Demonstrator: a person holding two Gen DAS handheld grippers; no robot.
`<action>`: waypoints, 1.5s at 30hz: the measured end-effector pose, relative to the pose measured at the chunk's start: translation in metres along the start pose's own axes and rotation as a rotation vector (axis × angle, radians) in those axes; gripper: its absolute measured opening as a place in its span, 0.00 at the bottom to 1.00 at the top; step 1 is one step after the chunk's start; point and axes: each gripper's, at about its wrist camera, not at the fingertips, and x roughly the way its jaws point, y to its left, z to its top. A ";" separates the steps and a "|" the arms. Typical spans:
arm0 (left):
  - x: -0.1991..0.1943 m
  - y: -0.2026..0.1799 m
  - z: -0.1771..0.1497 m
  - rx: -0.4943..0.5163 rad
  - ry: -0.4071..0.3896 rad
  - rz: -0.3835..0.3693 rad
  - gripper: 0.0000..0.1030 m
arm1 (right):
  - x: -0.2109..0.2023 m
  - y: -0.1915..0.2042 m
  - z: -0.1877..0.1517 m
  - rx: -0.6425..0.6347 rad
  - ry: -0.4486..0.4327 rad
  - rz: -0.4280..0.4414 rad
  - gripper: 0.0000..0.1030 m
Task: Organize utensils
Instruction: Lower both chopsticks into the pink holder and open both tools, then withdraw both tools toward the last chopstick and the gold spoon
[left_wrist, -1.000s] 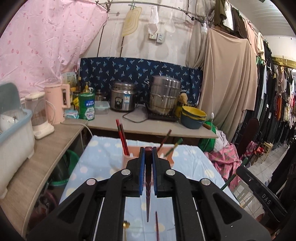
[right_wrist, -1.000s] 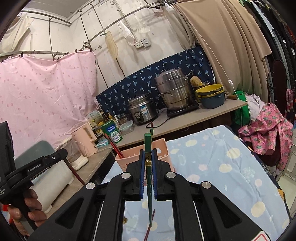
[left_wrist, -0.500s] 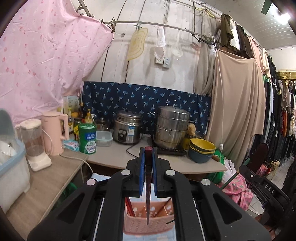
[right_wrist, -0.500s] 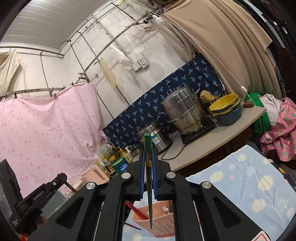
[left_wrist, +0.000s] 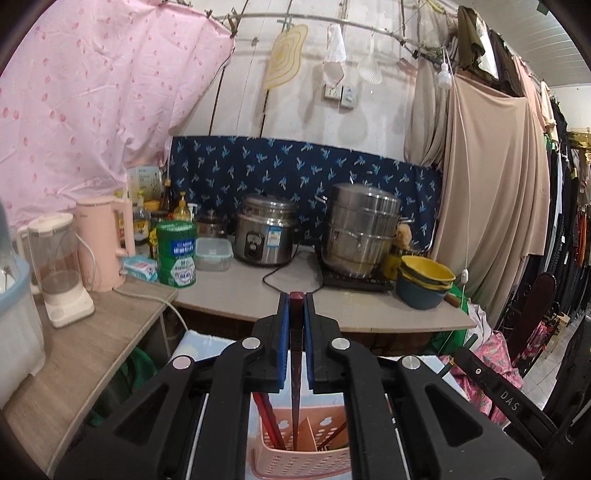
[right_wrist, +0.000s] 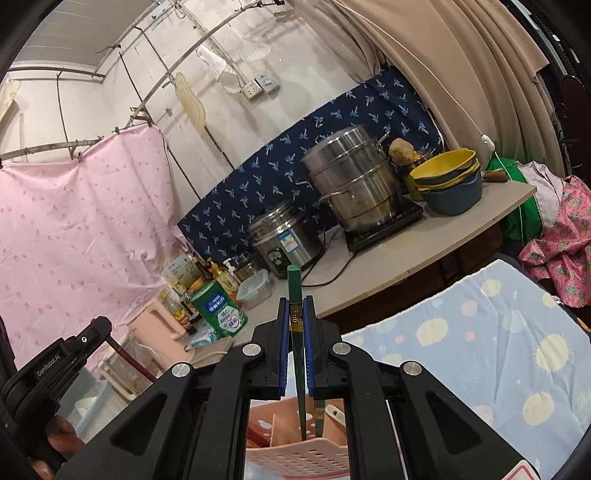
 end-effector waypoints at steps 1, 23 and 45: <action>0.003 0.001 -0.003 -0.002 0.009 0.000 0.07 | 0.003 -0.002 -0.003 0.001 0.011 -0.004 0.07; -0.008 0.003 -0.021 -0.022 0.065 0.015 0.54 | -0.010 -0.003 -0.025 -0.034 0.053 -0.036 0.33; -0.105 0.012 -0.166 -0.010 0.391 -0.037 0.68 | -0.135 0.015 -0.156 -0.146 0.268 -0.044 0.42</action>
